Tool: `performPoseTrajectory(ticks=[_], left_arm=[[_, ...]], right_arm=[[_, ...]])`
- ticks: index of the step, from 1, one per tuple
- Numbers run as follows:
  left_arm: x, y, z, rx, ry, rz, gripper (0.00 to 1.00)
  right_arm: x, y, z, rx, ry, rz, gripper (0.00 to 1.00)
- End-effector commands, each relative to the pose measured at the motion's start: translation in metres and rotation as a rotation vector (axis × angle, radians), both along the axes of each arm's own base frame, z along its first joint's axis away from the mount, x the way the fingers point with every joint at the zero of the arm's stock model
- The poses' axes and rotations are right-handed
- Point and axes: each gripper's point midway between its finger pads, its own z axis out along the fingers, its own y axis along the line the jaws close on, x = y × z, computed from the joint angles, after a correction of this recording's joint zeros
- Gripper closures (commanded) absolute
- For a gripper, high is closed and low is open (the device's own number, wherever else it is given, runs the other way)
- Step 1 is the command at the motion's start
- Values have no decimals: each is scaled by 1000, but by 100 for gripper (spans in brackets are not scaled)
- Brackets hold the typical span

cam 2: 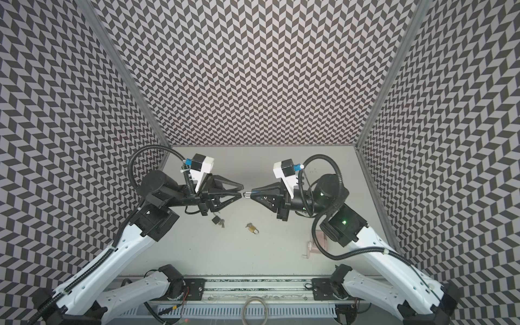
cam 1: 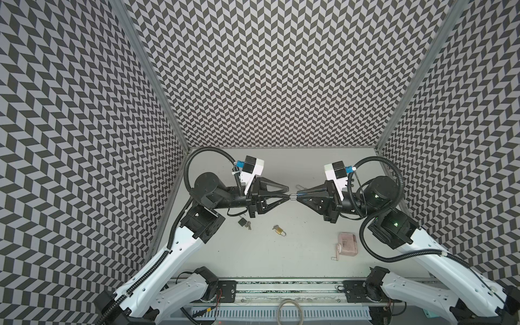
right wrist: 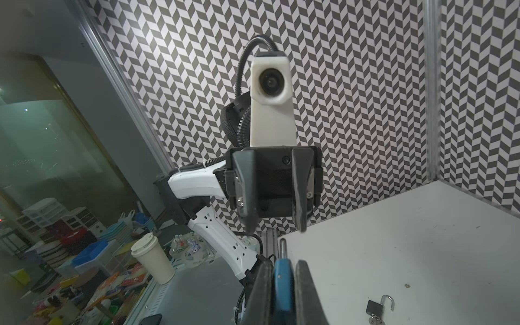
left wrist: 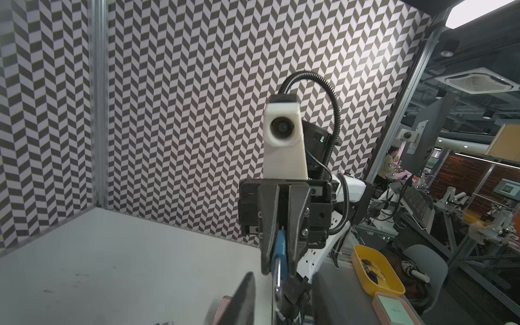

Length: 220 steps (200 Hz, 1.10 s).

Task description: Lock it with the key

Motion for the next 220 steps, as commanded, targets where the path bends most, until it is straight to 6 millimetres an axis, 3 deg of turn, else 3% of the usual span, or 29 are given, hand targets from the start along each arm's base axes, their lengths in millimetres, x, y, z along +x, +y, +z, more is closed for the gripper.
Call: performPoseTrajectory(ticks=[1, 36, 89, 120, 144, 171, 204, 220], left_arm=[[-10, 7, 15, -45, -64, 2, 52], [-2, 4, 6, -28, -36, 25, 37], [-16, -10, 9, -28, -55, -42, 38], [-14, -16, 5, -18, -43, -47, 42], [-14, -19, 5, -20, -43, -51, 48], [-14, -23, 6, -20, -40, -57, 65], [-13, -23, 7, -22, -38, -49, 100], [-13, -22, 8, -27, -41, -41, 100]], right_arm=[[-12, -10, 27, 83, -62, 14, 100], [-16, -13, 30, 91, -75, 20, 100], [-16, -9, 27, 81, -71, 36, 100], [-16, -9, 28, 82, -72, 37, 100], [-15, -9, 27, 79, -68, 39, 100], [-15, -8, 25, 77, -64, 41, 100], [-15, -7, 24, 71, -64, 45, 100], [-16, -7, 22, 64, -66, 50, 100]])
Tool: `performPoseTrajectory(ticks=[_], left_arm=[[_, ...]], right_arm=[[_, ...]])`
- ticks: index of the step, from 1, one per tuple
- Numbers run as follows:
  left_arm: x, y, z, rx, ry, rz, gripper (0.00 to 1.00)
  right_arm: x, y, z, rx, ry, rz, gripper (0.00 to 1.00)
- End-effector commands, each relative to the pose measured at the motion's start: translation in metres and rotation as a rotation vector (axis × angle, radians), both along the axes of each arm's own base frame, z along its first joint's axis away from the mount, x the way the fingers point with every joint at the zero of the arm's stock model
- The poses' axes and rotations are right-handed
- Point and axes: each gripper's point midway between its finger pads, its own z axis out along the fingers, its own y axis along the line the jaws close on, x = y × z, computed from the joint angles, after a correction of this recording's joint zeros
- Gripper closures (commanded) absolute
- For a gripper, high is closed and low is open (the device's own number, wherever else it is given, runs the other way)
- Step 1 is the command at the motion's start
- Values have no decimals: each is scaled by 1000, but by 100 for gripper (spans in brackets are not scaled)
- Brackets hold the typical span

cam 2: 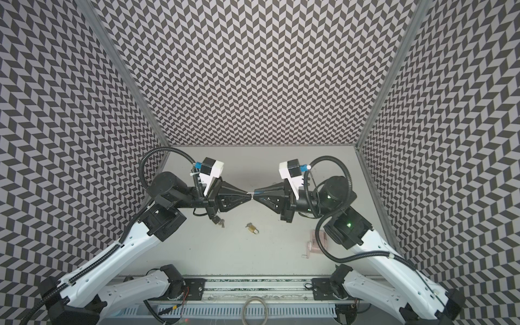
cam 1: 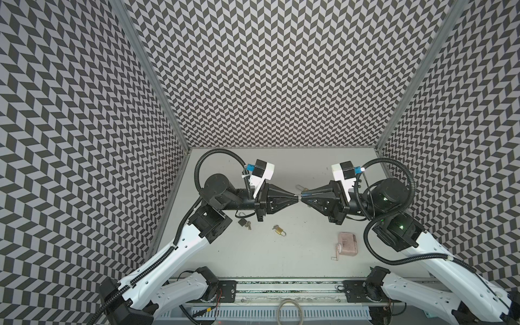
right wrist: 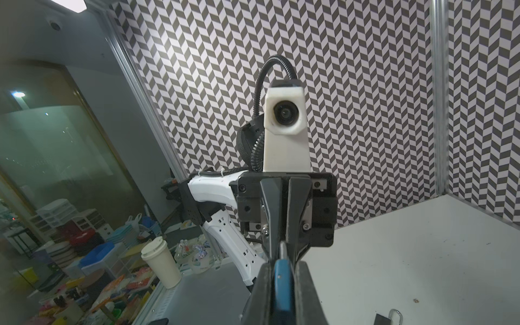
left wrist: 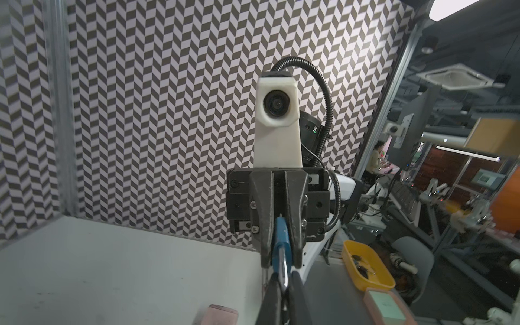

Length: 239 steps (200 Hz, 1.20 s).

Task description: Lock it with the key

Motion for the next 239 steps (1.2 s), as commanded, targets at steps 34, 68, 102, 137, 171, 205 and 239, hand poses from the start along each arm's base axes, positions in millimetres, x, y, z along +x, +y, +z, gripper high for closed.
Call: performPoseTrajectory(ticks=[34, 68, 102, 137, 171, 205, 239], left_arm=[[-7, 6, 19, -41, -47, 7, 100], [-8, 7, 21, -44, -51, 1, 100], [-7, 9, 22, -45, -52, 8, 100], [-8, 12, 25, -54, -58, 11, 100], [-8, 12, 24, -51, -54, 6, 100], [-8, 11, 24, -49, -55, 0, 100], [-7, 9, 22, -45, -50, -11, 100]], right_arm=[[-2, -7, 11, 29, -52, -31, 61], [1, -11, 12, 27, -55, -67, 43], [2, -14, 12, 27, -57, -84, 52], [8, -12, 8, 13, -43, -98, 55], [8, -13, 8, 12, -42, -99, 68], [6, -13, 11, 20, -46, -85, 74], [6, -11, 11, 20, -44, -73, 62]])
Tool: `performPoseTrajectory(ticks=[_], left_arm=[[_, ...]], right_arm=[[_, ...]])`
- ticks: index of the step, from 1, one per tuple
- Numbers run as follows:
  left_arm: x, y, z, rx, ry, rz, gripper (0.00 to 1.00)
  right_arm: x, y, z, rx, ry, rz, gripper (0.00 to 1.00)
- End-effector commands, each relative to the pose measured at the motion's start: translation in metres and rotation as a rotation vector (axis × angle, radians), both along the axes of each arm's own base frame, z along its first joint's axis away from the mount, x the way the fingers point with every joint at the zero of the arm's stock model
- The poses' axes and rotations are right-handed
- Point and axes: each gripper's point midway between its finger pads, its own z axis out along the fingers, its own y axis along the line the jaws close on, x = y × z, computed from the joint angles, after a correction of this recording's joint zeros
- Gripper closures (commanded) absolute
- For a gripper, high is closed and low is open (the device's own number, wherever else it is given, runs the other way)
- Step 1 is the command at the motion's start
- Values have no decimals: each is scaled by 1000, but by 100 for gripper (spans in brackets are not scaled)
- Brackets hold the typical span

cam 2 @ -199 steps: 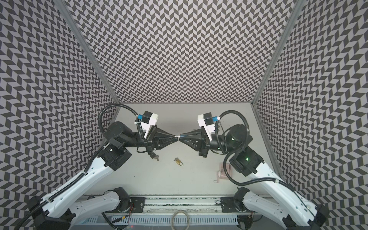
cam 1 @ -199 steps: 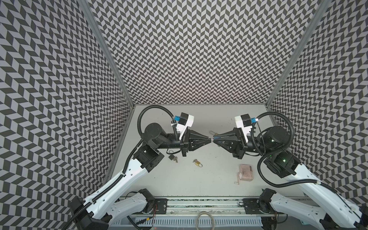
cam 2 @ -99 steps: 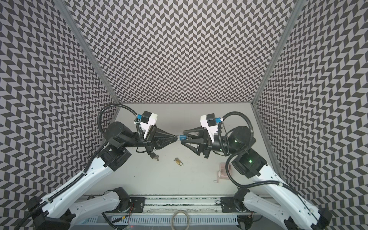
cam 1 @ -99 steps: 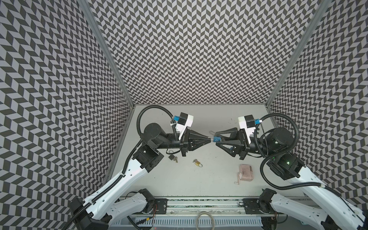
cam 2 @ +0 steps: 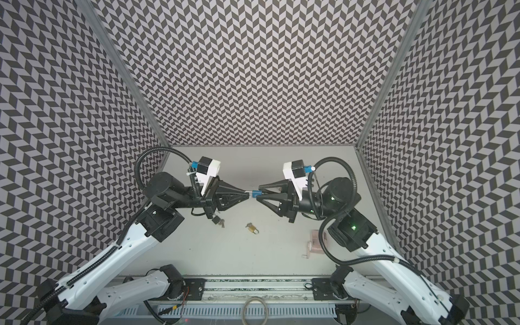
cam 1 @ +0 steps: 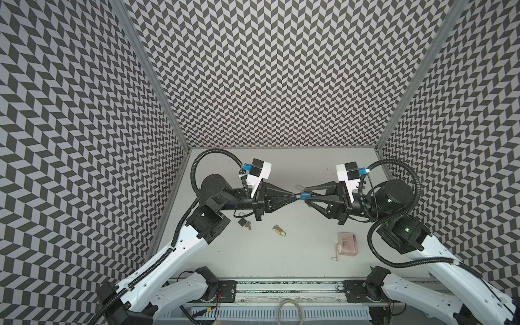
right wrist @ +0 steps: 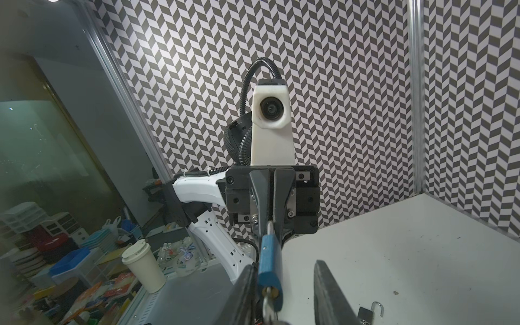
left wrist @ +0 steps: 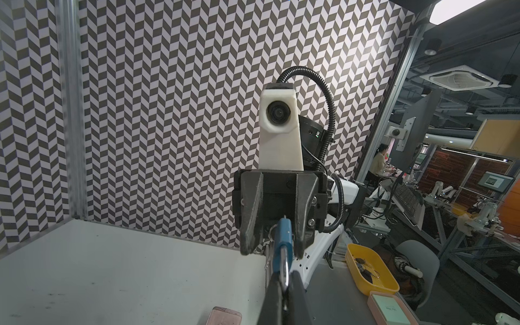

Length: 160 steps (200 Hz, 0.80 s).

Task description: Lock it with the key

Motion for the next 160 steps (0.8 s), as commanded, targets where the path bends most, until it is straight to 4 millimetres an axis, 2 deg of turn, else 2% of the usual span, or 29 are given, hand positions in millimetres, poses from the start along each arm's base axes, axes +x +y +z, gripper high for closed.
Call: performPoseTrajectory(ticks=[1, 67, 96, 135, 160], left_arm=[[-7, 4, 18, -36, -42, -19, 100], [-6, 3, 14, -30, -35, -23, 100], [-5, 2, 13, -27, -31, -24, 100], [-5, 2, 12, -26, -31, -25, 100], [-6, 2, 13, -26, -33, -27, 100]], right_arm=[[-3, -1, 12, 29, -32, 13, 62], [-4, 1, 11, 36, -30, 30, 66], [-5, 1, 12, 39, -31, 35, 61], [-5, 1, 12, 41, -33, 34, 47], [-2, 1, 11, 42, -25, 23, 21]])
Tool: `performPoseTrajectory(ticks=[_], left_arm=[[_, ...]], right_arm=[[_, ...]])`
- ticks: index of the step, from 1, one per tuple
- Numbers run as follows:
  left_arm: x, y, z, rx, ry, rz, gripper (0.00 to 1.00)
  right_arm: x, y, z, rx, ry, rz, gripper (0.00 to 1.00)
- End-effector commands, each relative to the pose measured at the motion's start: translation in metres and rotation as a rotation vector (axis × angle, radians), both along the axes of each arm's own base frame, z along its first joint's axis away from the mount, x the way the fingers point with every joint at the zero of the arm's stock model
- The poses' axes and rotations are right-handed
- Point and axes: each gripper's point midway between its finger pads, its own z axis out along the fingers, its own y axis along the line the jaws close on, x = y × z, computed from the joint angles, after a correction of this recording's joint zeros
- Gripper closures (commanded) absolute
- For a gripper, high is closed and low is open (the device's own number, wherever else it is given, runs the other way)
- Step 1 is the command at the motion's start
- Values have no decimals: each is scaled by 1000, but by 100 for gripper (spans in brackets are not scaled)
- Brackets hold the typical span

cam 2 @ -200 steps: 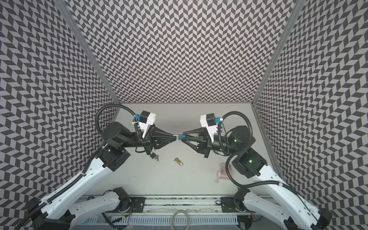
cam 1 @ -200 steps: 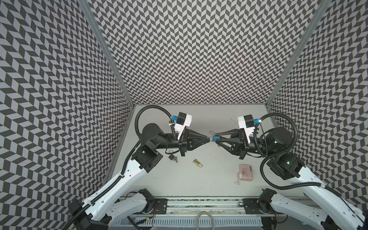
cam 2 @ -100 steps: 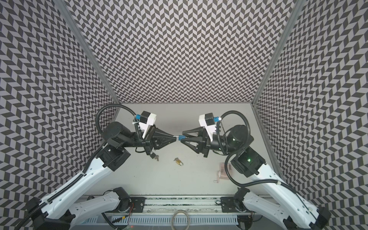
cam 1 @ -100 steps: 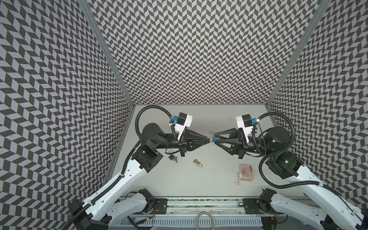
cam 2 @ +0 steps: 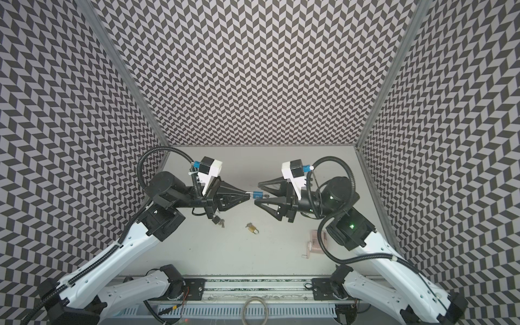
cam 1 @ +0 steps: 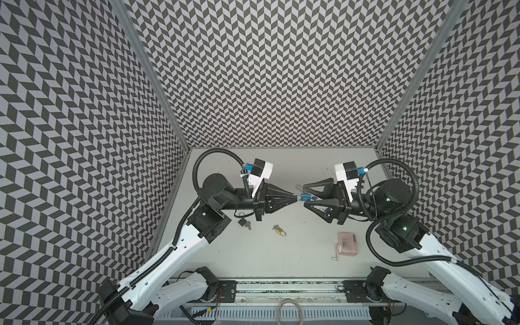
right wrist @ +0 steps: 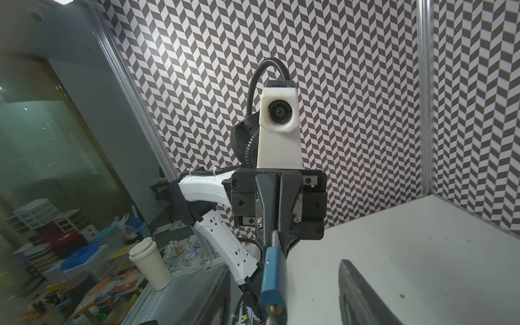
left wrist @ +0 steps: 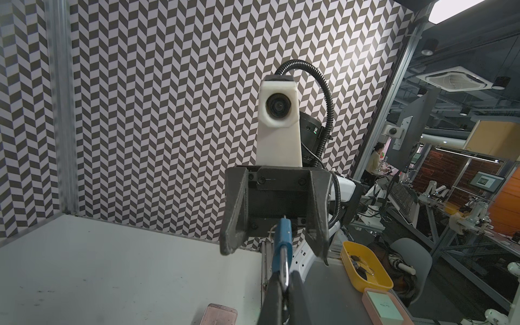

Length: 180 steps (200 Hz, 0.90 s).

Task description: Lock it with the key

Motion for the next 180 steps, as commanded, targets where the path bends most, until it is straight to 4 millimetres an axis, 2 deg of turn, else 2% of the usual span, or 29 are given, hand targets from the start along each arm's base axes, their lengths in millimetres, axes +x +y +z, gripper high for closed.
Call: performPoseTrajectory(ticks=[1, 16, 61, 73, 107, 180], left_arm=[[-6, 4, 16, -37, -50, -11, 100], [-6, 5, 16, -37, -49, -11, 100], [-6, 5, 16, -38, -48, -11, 100], [-6, 5, 17, -40, -50, -11, 100], [-6, 5, 16, -39, -47, -12, 100], [-6, 4, 16, -39, -47, -15, 100]], right_arm=[[-1, -2, 11, 36, -37, -6, 20], [2, -4, 11, 41, -31, -26, 0], [3, -3, 10, 38, -18, -26, 0], [1, -2, 10, 38, -24, -14, 8], [2, -2, 8, 29, -20, -17, 45], [1, -2, 8, 31, -18, -6, 75]])
